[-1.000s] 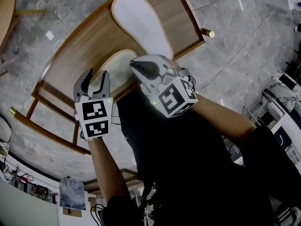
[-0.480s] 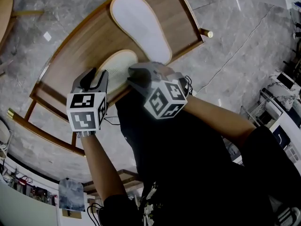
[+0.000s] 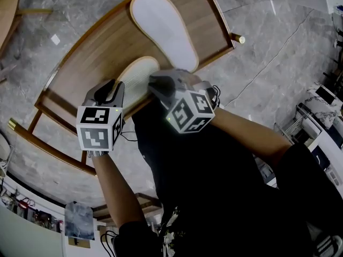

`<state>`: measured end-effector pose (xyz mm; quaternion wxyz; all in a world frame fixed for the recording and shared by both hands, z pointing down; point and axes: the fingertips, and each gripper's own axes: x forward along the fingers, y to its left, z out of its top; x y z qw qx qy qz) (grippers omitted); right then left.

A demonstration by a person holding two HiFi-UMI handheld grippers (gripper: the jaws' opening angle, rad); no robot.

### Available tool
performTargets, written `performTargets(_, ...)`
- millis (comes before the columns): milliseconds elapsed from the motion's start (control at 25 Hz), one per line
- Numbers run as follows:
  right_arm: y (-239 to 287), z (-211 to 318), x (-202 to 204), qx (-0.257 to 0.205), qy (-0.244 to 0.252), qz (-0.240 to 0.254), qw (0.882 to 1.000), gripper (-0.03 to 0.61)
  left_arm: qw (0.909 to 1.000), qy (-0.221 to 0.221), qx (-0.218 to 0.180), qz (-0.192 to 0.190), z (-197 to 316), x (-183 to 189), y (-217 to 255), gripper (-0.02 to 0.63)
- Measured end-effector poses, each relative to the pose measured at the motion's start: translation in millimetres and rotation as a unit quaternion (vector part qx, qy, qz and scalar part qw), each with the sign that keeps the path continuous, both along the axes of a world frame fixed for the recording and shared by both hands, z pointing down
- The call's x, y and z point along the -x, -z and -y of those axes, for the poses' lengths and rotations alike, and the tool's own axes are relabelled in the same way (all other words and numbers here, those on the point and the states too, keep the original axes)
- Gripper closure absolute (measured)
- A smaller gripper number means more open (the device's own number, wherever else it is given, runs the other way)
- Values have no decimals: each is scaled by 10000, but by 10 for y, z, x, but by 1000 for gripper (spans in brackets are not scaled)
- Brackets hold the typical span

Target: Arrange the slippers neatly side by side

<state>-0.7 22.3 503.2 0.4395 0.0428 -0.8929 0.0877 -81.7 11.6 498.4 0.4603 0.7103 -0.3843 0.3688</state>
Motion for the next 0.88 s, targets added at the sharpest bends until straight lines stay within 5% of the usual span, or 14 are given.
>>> performTargets(400,63,102,9,-174,-111,105,9997,522,9986,301,-387,-198,-36,-47,300,581)
performTargets(640,174,135,122,-315,-95,309,9990,541,9902,1139,-759,-289,91,84,519,592)
performTargets(880,304,220,161,-444,-166,504,9976,552,9695,2179,-1122,-75,138,344,645,594)
